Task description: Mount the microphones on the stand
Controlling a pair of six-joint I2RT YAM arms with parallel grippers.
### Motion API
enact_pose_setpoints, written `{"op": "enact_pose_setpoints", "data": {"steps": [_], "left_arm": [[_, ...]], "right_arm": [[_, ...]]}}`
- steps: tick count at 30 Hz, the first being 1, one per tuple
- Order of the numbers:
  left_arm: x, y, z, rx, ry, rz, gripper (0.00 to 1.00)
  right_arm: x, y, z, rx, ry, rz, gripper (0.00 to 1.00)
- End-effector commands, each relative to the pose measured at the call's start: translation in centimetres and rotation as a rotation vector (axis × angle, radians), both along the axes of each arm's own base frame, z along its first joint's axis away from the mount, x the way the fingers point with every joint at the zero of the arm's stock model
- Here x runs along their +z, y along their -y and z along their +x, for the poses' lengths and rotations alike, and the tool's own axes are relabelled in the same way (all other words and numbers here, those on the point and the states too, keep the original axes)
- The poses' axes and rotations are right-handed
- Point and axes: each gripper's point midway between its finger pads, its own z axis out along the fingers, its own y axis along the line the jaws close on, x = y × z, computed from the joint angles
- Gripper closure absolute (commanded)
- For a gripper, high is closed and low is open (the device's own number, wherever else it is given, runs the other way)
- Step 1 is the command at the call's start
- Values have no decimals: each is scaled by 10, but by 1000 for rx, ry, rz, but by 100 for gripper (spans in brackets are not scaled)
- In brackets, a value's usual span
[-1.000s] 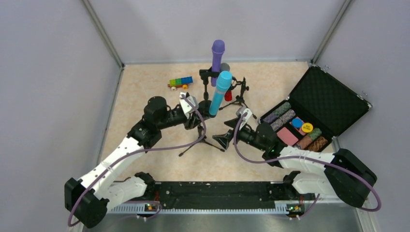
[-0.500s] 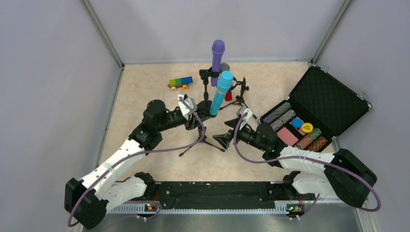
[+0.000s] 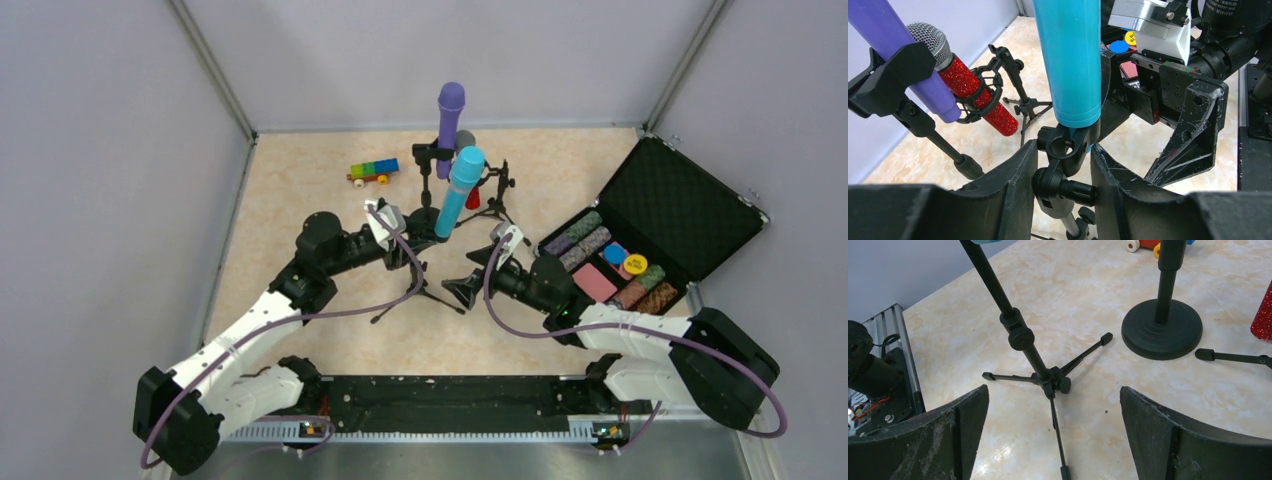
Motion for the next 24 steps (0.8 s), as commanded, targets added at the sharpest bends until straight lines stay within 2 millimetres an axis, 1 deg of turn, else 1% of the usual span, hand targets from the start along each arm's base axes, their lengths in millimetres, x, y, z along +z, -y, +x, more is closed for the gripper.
{"op": "enact_pose_setpoints", "data": {"steps": [1, 7, 15, 19, 21, 24], "left_arm": [[-76, -11, -3, 57, -201, 133, 100], [-98, -16, -9, 83, -264, 131, 100], [-118, -21, -15, 125, -335, 96, 100], [-132, -18, -19, 118, -395, 81, 100], [-143, -18, -21, 120, -437, 78, 100], [-154, -19, -23, 126, -461, 86, 100]], "right_arm": [[10, 2, 7, -22, 30, 26, 1], [8, 2, 9, -23, 26, 23, 1], [6, 2, 9, -25, 22, 19, 1], [5, 2, 9, -26, 20, 17, 1], [6, 2, 10, -28, 20, 17, 1], [6, 2, 11, -27, 20, 17, 1]]}}
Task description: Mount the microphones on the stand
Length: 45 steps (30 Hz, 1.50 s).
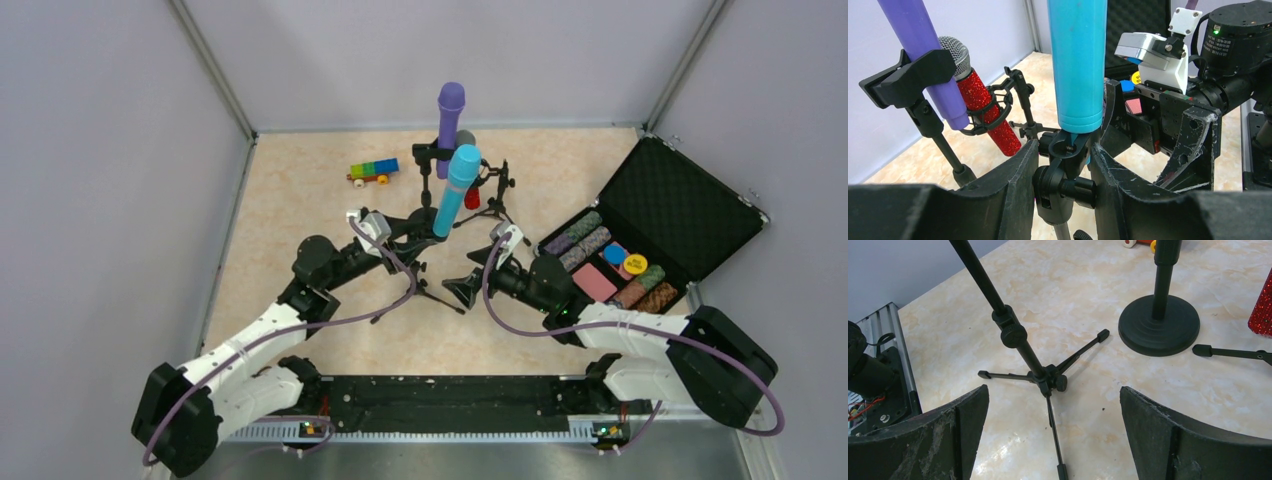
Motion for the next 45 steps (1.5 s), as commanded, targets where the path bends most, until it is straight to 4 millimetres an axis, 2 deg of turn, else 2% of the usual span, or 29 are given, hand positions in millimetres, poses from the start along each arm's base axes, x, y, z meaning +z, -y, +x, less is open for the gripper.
{"op": "enact_pose_setpoints", "data": {"steps": [1, 7, 12, 20, 23, 27, 33, 37, 42, 45], "left_arm": [[-153, -17, -25, 28, -491, 249, 100], [-160, -24, -23, 95, -534, 224, 100], [-166, -35, -18, 205, -653, 237, 100], [-186, -53, -27, 326, -826, 313, 100], [-185, -57, -28, 358, -846, 307, 100], [-171, -55, -26, 341, -789, 282, 100], [-126, -39, -20, 229, -590, 199, 100], [-111, -29, -21, 159, -523, 219, 85], [-109, -23, -19, 122, -505, 259, 62], [-106, -21, -19, 112, -486, 252, 54]], "right_arm": [[10, 1, 8, -19, 29, 26, 1], [10, 2, 8, -22, 26, 23, 1], [10, 2, 8, -22, 28, 23, 1], [10, 1, 8, -19, 29, 25, 1], [10, 2, 8, -20, 27, 27, 1], [11, 1, 8, -20, 29, 30, 1], [13, 1, 8, -19, 30, 33, 1], [12, 1, 8, -20, 29, 33, 1], [13, 1, 9, -21, 30, 34, 1], [12, 2, 9, -24, 27, 31, 1]]}}
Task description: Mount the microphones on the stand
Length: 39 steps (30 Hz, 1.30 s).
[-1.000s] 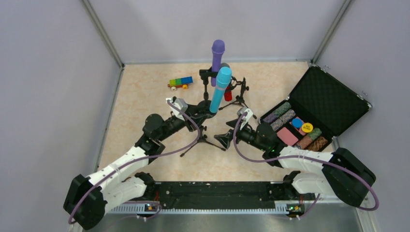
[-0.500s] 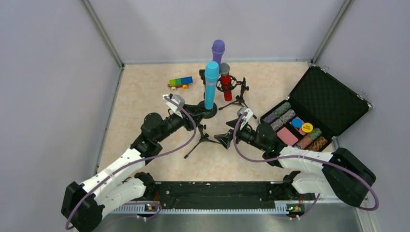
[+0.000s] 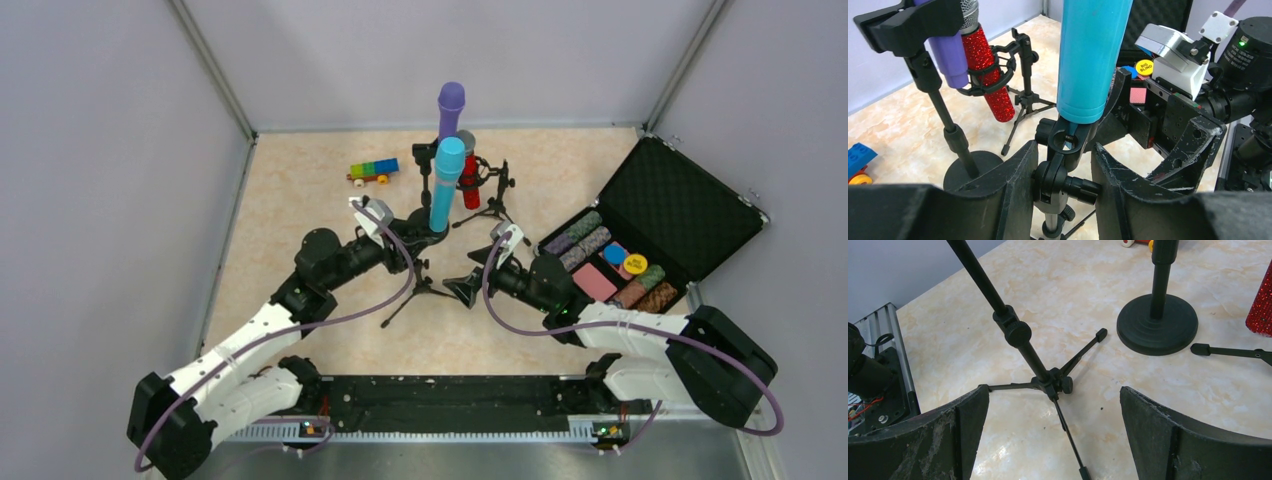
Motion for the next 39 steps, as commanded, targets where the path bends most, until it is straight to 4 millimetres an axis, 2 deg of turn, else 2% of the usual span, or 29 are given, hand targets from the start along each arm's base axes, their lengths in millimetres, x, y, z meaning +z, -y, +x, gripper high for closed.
{"op": "enact_pose_setpoints", "data": {"steps": [1, 2, 4, 6, 10, 14, 19, 22, 26, 28, 33, 39], "left_arm": [[-99, -13, -24, -35, -274, 227, 52], [-97, -12, -25, -42, -264, 220, 45], [-93, -12, -27, -52, -246, 214, 24], [-89, -13, -30, -61, -225, 212, 11], [-72, -13, -38, -95, -154, 183, 9], [-50, -17, -43, -111, -55, 185, 12], [-8, -23, -44, -92, 69, 165, 19], [24, -23, -45, -93, 158, 117, 24], [53, -19, -43, -99, 234, 81, 33], [64, -14, -39, -114, 260, 79, 41], [80, 3, -28, -164, 297, 82, 78], [89, 15, -11, -164, 323, 93, 98]], "right_arm": [[13, 0, 7, -19, 30, 33, 1], [12, 1, 7, -19, 29, 32, 1], [12, 0, 7, -16, 29, 32, 1], [12, 0, 7, -16, 27, 30, 1], [12, 0, 7, -15, 29, 30, 1], [12, -1, 7, -13, 30, 31, 1], [12, 0, 8, -15, 31, 30, 1], [13, -1, 8, -12, 32, 29, 1], [12, -2, 8, -10, 30, 26, 1], [11, -2, 8, -9, 29, 24, 1], [9, -2, 8, -8, 23, 18, 1], [7, -2, 8, -7, 18, 14, 1]]}}
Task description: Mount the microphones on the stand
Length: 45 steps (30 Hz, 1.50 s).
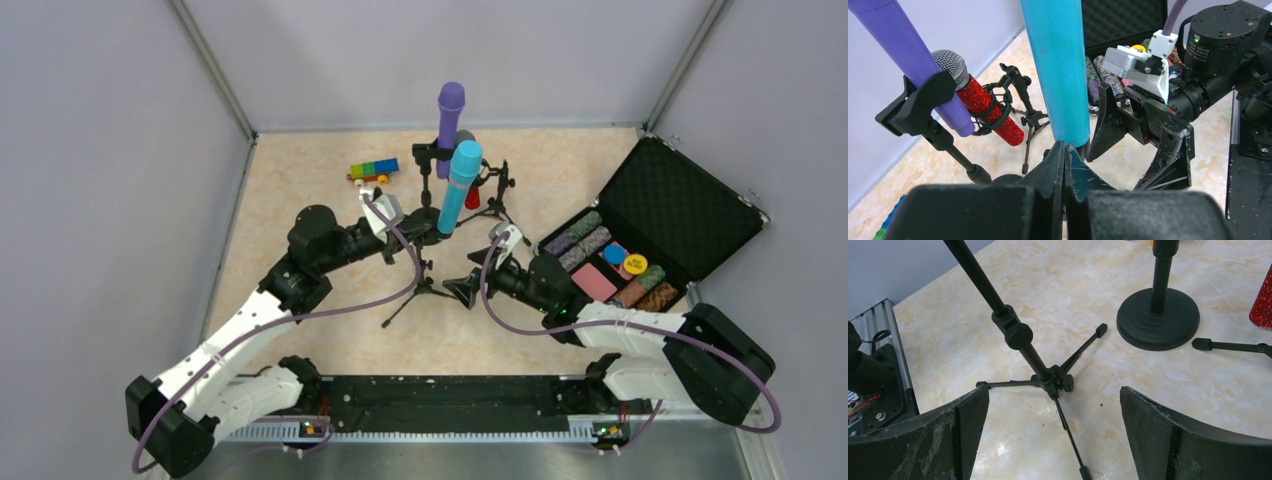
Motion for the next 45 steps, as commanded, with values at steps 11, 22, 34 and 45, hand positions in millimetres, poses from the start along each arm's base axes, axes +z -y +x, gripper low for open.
{"op": "enact_pose_setpoints", "data": {"steps": [11, 22, 34, 45], "left_arm": [[-25, -2, 17, 62, -17, 47, 100], [-84, -12, 6, 80, -153, 129, 100], [-125, -22, 9, 176, -339, 189, 100], [-158, -39, -8, 291, -628, 234, 100]], "right_arm": [[12, -2, 9, -8, 30, 22, 1], [14, -4, 9, -3, 26, 23, 1], [22, -7, 12, -2, 36, 31, 1], [22, -7, 13, -3, 45, 26, 1]]}}
